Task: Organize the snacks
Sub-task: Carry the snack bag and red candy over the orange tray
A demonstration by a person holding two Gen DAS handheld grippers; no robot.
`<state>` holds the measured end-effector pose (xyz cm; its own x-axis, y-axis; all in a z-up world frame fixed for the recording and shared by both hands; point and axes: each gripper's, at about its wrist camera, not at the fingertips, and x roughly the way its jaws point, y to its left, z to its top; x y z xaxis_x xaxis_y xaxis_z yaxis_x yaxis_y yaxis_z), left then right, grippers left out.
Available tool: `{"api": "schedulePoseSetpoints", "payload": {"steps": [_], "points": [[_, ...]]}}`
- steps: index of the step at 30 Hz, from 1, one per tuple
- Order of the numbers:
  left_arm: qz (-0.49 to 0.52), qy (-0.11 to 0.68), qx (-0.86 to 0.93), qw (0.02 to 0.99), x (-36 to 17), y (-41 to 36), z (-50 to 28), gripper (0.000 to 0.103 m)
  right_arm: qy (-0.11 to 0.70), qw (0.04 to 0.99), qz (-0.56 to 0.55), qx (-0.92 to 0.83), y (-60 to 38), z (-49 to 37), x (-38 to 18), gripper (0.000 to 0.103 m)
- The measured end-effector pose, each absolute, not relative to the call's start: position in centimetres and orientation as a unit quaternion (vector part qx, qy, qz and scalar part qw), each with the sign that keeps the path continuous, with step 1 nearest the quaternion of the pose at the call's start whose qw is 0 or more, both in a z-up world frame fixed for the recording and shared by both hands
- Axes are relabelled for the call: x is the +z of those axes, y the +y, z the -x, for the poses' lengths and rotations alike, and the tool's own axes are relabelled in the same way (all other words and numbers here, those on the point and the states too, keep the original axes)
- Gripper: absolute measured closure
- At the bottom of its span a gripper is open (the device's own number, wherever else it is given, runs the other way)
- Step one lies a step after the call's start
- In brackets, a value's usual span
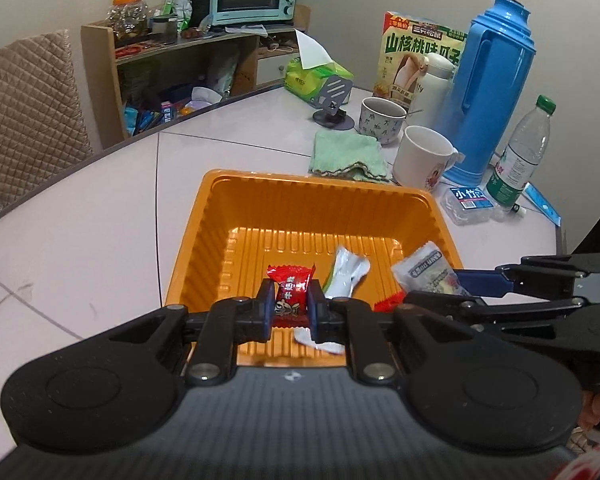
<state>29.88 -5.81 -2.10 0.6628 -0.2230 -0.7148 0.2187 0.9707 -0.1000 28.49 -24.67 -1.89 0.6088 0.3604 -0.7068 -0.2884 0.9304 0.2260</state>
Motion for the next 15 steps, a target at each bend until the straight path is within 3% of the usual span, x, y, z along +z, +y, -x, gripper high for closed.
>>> {"api": "schedulePoseSetpoints", "payload": {"steps": [15], "points": [[-0.005,0.418,-0.125,0.900,-4.4,-6.1,-33.1,0.088,0.429,0.890,-0.059,0.142,-24.6,-31.7,-4.7,0.063]]}}
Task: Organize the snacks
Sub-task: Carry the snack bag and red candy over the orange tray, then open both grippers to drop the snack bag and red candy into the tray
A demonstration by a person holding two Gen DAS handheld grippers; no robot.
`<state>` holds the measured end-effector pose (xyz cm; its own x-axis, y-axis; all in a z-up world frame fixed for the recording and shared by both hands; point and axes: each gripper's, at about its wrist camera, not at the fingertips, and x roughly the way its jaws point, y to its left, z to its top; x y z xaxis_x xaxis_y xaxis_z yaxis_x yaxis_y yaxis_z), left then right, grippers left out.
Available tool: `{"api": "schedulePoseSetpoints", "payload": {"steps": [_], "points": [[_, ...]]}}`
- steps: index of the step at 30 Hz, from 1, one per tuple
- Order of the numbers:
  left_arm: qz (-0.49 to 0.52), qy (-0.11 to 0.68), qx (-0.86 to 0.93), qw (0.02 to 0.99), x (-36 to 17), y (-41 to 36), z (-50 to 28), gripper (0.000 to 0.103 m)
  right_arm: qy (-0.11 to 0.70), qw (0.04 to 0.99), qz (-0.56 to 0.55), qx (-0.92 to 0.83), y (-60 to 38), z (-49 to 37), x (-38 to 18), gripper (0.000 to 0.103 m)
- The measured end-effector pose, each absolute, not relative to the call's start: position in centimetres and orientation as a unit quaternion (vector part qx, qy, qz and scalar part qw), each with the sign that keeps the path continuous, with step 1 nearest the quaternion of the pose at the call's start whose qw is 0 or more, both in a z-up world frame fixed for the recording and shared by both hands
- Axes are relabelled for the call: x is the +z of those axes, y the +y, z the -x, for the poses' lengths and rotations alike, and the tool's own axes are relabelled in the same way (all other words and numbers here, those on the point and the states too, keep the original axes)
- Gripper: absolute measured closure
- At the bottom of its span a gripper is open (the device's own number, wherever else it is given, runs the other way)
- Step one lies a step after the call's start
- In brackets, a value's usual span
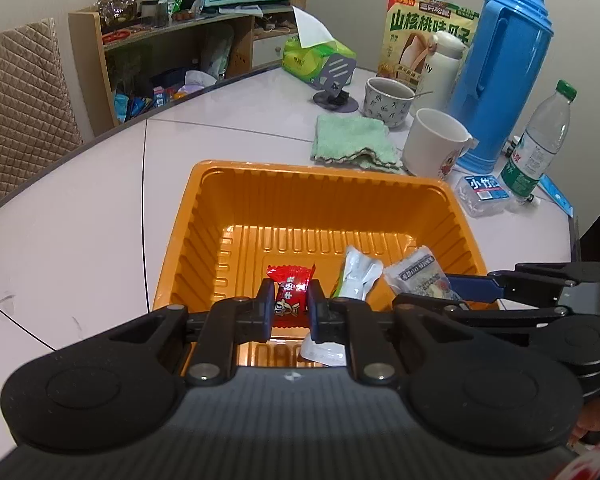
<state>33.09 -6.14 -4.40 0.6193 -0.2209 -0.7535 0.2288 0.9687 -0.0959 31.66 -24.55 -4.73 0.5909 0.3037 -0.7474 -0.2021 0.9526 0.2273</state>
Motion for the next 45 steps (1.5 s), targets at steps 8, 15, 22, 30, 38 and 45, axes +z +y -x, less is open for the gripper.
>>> {"api": "schedulePoseSetpoints", "payload": {"steps": [8,15,22,30,38,45], "points": [[-0.006,0.428,-0.121,0.896,-5.3,-5.8,-33.8,0.088,0.441,0.885,-0.063,0.133,-24.4,-32.5,-5.9,0.063],[-0.003,0.433,-0.119,0.894,-5.7,-5.5,-34.1,0.088,0.448,0.882,-0.074,0.125,-24.4,-32.8,-6.4,0.061],[-0.003,0.436,-0.120,0.892,-6.0,-5.4,-34.4,0.088,0.444,0.884,-0.074,0.124,-24.4,-33.0,-6.3,0.054],[-0.003,0.435,-0.123,0.892,-6.1,-5.5,-34.6,0.087,0.451,0.881,-0.074,0.125,-24.3,-33.0,-6.5,0.054],[-0.005,0.437,-0.122,0.891,-6.2,-5.5,-34.4,0.078,0.452,0.880,-0.074,0.126,-24.3,-32.9,-6.5,0.053],[0.006,0.439,-0.113,0.891,-6.0,-4.9,-33.5,0.078,0.451,0.880,-0.076,0.127,-24.3,-32.3,-6.1,0.052]]}}
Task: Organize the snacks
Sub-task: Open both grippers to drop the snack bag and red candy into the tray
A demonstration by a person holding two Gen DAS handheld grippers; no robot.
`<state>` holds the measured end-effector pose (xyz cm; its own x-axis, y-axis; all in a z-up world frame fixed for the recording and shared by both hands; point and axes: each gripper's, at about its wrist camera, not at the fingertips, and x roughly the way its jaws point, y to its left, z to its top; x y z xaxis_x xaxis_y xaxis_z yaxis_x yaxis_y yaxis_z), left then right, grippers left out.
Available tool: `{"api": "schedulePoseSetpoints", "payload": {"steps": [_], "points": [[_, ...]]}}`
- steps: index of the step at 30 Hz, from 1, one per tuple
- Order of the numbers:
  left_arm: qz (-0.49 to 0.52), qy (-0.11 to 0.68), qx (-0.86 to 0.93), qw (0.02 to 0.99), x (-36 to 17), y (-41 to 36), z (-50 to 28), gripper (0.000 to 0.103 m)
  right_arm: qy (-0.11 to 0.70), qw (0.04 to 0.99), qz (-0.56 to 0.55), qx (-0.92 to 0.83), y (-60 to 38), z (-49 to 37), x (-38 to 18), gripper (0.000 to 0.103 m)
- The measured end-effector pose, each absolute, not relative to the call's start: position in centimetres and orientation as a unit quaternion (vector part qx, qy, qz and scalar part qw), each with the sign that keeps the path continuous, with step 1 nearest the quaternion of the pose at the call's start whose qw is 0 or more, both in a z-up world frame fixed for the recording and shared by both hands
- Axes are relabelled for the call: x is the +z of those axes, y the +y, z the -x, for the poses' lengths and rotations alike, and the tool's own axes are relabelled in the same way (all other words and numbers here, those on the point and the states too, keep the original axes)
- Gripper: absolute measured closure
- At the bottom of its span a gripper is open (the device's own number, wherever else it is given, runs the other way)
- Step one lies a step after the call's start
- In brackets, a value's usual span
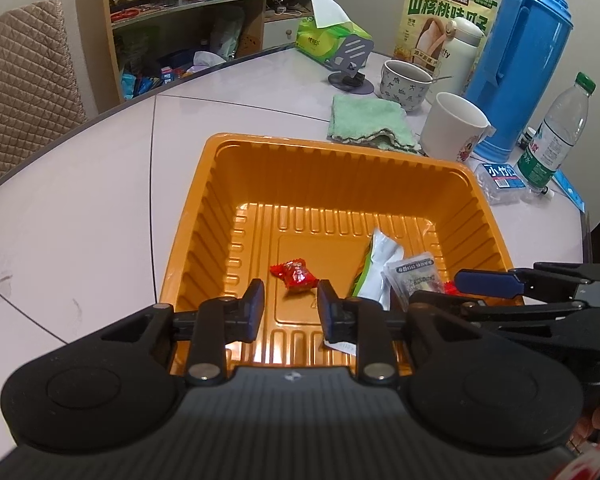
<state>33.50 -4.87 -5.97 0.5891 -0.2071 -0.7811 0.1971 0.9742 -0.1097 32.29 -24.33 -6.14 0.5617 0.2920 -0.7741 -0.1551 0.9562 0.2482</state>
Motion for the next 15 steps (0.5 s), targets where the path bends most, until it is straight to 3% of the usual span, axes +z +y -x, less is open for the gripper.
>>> {"api": "schedulePoseSetpoints", "payload": {"steps": [15], "points": [[0.039,0.425,-0.093,0.900,-3.5,-3.3,-29.6,0.078,0.434,0.886,-0.079,0.141,-24.5,-29.8,-3.7,0.050]]}}
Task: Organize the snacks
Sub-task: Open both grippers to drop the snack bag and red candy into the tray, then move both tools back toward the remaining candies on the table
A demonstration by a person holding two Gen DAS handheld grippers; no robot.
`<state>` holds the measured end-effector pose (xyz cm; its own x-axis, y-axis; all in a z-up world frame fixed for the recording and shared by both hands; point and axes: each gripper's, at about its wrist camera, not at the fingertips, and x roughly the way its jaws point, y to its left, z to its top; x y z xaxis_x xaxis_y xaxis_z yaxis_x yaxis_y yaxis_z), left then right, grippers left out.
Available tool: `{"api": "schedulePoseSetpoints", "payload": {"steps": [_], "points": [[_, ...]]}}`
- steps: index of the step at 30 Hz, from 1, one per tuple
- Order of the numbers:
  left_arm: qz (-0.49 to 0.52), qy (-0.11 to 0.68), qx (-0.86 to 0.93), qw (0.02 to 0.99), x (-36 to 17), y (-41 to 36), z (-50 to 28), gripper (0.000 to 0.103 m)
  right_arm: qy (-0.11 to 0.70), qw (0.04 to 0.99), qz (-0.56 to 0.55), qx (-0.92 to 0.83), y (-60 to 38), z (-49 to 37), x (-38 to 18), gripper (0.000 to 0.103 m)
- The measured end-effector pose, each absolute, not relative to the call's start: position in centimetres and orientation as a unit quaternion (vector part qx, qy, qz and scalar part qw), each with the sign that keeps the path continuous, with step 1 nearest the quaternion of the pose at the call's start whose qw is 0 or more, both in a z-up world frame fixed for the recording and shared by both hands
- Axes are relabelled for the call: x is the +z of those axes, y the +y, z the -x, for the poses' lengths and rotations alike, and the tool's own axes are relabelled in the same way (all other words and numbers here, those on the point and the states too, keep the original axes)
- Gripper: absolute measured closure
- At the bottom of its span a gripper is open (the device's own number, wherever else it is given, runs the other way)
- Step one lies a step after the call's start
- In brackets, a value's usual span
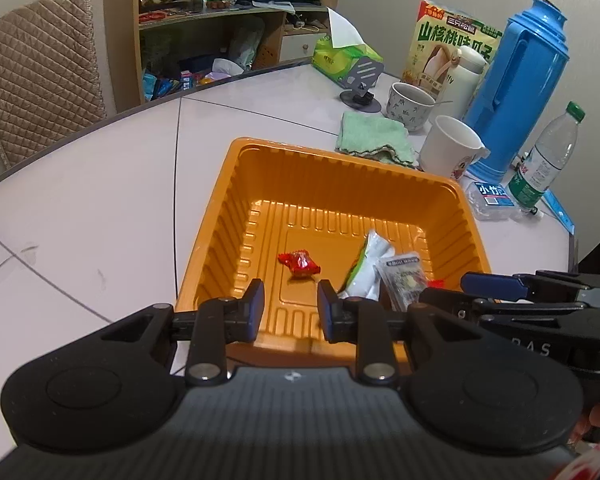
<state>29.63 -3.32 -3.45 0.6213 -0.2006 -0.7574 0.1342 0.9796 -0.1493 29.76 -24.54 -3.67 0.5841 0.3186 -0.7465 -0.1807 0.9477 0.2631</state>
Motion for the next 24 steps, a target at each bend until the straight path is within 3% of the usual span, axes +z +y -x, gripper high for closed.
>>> {"api": "schedulePoseSetpoints", "payload": {"steps": [24], "points": [[0.071,0.415,-0.043,0.906,-1.5,-1.3,-17.5,0.078,0.429,0.875,-0.071,0.213,-23.0,-21.0,-1.2,0.048]]}}
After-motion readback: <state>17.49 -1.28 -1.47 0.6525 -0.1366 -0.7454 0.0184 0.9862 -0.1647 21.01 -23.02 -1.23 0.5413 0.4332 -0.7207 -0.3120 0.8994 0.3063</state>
